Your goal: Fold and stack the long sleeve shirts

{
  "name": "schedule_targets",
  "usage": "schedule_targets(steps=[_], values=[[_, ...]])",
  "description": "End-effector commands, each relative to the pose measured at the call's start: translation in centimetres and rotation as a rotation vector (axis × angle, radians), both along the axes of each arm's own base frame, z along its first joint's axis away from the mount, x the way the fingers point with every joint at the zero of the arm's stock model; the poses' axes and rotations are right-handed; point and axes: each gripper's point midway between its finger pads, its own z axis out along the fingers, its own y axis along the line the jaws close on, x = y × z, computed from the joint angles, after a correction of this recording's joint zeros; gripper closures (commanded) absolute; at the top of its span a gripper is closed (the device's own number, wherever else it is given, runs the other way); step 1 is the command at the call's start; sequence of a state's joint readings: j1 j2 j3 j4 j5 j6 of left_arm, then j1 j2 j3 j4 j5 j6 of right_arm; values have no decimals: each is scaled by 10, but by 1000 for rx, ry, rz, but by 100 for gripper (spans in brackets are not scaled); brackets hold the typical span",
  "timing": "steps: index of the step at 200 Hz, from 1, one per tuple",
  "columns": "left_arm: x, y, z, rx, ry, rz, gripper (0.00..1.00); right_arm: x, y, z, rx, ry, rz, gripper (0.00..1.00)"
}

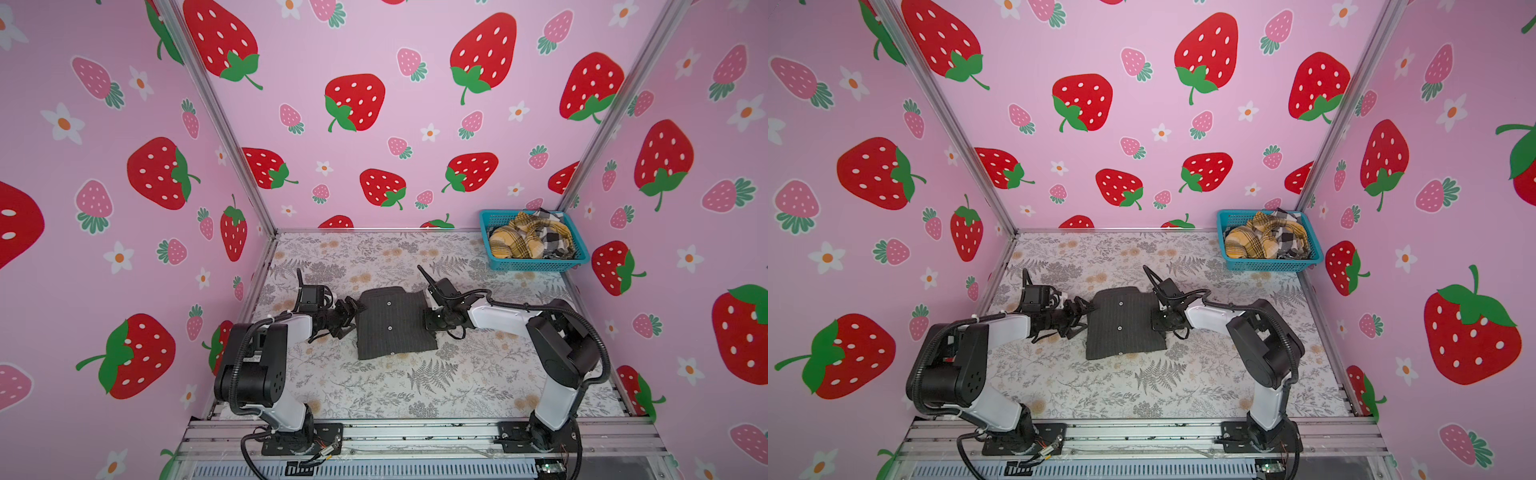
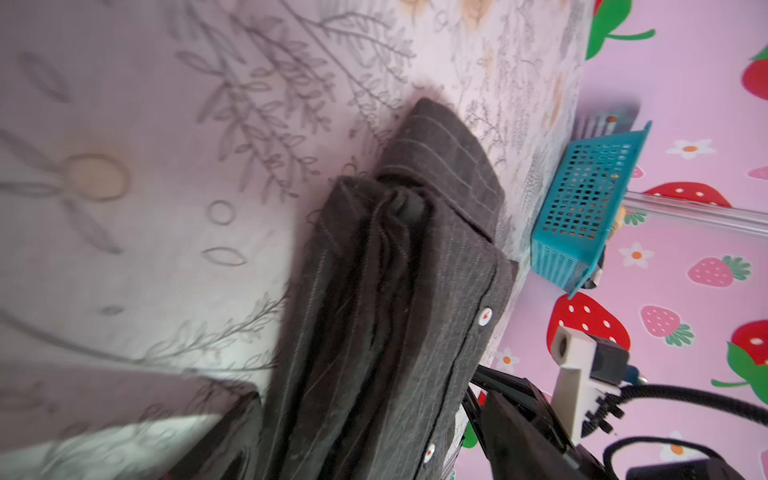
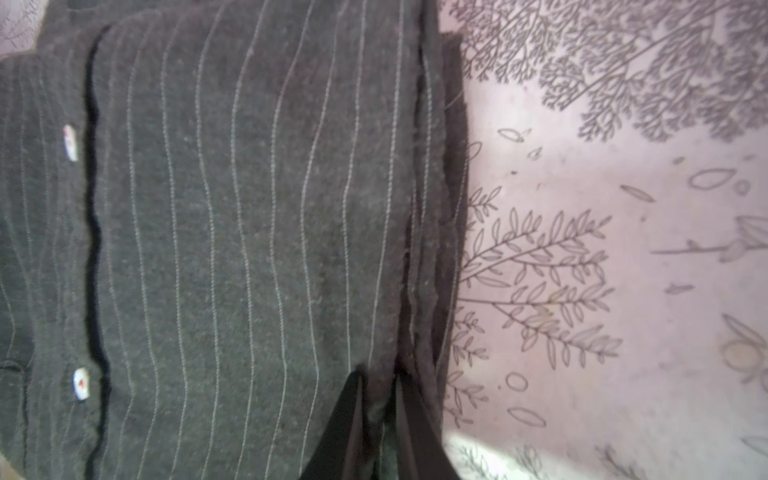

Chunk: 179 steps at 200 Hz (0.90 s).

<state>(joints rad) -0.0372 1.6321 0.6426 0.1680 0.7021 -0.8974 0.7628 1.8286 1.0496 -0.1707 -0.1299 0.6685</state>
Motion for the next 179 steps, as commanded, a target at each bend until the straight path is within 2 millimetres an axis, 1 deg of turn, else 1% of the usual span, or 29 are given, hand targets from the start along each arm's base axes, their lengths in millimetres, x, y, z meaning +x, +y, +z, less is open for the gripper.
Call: schedule_targets(steps=[1, 22, 45, 57, 82, 106, 123, 140, 179], values=[[-29, -3, -57, 3, 178, 42, 16, -2, -3, -19, 7, 39, 2, 83], [-28, -10, -69, -49, 194, 43, 18, -3, -1, -27, 6, 57, 11, 84], [-23, -12, -69, -55, 186, 42, 18, -4, -1, -36, -5, 71, 14, 84], [-21, -17, -69, -56, 183, 29, 21, -4, 0, -38, -4, 77, 17, 85], [-17, -29, -62, -80, 149, 0, 31, -4, 2, -40, 4, 85, 16, 85], [-14, -30, -57, -86, 123, 8, 39, -3, 3, -39, 5, 85, 14, 86], [-11, -30, -54, -86, 111, 8, 47, -3, 3, -38, 9, 84, 11, 86], [-9, -31, -52, -91, 107, 6, 52, -3, 3, -36, 9, 83, 9, 86], [-5, -34, -48, -108, 100, -5, 68, -2, 3, -26, 11, 67, 16, 86]])
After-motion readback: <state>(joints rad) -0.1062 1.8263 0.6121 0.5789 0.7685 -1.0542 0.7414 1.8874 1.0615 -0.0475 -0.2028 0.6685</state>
